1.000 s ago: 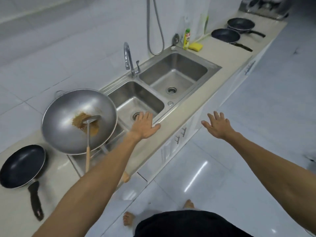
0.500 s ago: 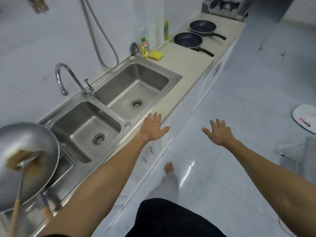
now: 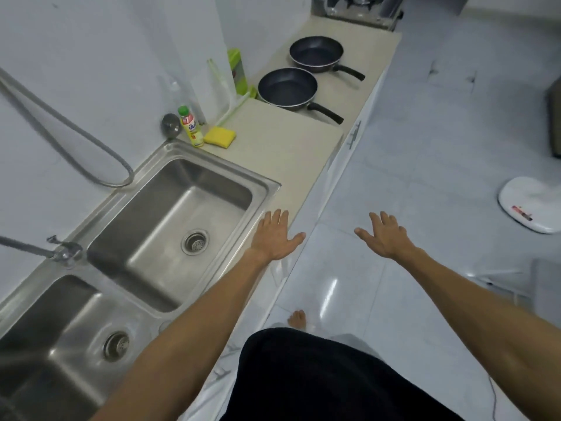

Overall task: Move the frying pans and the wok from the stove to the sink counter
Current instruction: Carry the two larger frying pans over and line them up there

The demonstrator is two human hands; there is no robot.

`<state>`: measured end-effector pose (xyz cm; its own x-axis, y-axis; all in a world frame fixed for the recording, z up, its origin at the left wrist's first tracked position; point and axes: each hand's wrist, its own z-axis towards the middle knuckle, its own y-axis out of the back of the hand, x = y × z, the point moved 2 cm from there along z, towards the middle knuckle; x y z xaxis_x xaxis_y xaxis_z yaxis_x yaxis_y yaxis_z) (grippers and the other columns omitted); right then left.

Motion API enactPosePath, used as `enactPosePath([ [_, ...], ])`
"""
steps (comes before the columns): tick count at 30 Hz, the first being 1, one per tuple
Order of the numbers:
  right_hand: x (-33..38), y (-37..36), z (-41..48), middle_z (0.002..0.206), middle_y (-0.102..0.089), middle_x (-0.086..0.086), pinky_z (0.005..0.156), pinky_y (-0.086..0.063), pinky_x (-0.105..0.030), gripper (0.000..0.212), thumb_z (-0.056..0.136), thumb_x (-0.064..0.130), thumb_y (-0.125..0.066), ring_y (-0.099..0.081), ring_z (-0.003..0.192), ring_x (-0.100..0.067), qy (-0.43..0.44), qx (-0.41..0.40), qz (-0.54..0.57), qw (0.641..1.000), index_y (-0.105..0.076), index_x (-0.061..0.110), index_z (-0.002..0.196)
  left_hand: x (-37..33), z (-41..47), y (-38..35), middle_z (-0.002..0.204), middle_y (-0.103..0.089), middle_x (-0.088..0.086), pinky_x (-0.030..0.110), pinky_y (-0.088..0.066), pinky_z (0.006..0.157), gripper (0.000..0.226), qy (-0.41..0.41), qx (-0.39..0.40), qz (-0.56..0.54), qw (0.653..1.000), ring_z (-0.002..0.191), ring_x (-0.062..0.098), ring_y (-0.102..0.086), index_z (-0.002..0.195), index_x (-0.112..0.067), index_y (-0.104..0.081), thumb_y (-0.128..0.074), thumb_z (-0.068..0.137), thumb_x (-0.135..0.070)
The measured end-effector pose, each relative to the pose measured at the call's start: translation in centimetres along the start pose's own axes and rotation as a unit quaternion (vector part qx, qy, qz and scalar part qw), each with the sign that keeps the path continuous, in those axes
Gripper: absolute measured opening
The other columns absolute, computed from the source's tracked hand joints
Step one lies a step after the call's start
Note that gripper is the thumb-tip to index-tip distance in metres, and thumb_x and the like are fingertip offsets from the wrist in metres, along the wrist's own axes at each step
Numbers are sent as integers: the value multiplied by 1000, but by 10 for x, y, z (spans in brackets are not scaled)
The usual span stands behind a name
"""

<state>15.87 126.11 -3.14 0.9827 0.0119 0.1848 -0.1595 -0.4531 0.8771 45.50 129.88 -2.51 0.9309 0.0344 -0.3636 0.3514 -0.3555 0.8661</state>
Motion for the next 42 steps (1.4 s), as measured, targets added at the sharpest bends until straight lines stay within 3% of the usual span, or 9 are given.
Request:
enactPosePath([
  [12, -74, 51, 161, 168, -13, -21, 118, -25, -56, 83, 99, 60, -43, -17, 152, -39, -31, 54, -7, 998, -15, 11, 161, -77, 208, 22, 165, -19, 20, 49, -12, 120, 91, -26, 19, 27, 999, 152, 40, -11, 157, -4, -16, -50, 94, -60],
  [16, -120, 91, 239, 168, -13, -21, 117, -26, -57, 83, 99, 59, -45, -18, 151, -40, -23, 62, -12, 998, -16, 11, 160, -115, 289, 33, 162, -25, 20, 48, -16, 119, 87, -6, 4, 15, 1000, 149, 41, -17, 155, -3, -21, -54, 94, -55],
  [20, -169, 151, 318, 166, -17, -22, 115, -29, -55, 81, 99, 58, -47, -21, 150, -39, -8, 63, -34, 997, -19, 10, 159, -157, 362, 44, 153, -39, 19, 44, -28, 113, 78, 35, -19, -30, 999, 138, 37, -34, 150, -3, -30, -57, 94, -49],
  [24, -208, 206, 393, 163, -23, -24, 114, -31, -54, 77, 100, 52, -50, -27, 147, -40, -5, 72, -87, 994, -23, 9, 157, -188, 423, 55, 159, -31, 22, 46, -26, 116, 81, 59, -26, -80, 995, 143, 37, -30, 154, -2, -23, -59, 95, -44],
  [29, -204, 243, 475, 158, -31, -24, 110, -35, -52, 72, 100, 47, -53, -35, 142, -42, 36, 70, -105, 991, -28, 7, 154, -191, 473, 74, 157, -33, 23, 44, -26, 115, 80, 125, -59, -135, 981, 142, 39, -31, 154, 0, -23, -61, 95, -37],
  [38, -120, 286, 595, 155, -36, -23, 107, -37, -52, 70, 99, 43, -55, -40, 137, -42, 148, 71, -77, 983, -30, 7, 154, -174, 557, 105, 152, -36, 30, 42, -32, 112, 81, 232, -105, -277, 927, 136, 42, -41, 153, 7, -20, -67, 94, -22],
  [42, -105, 311, 646, 148, -43, -24, 100, -41, -51, 62, 99, 38, -57, -47, 130, -42, 167, 57, -80, 981, -38, 5, 148, -160, 592, 107, 131, -49, 30, 50, -47, 94, 71, 320, -106, -291, 896, 115, 47, -54, 145, 7, -26, -66, 92, -20],
])
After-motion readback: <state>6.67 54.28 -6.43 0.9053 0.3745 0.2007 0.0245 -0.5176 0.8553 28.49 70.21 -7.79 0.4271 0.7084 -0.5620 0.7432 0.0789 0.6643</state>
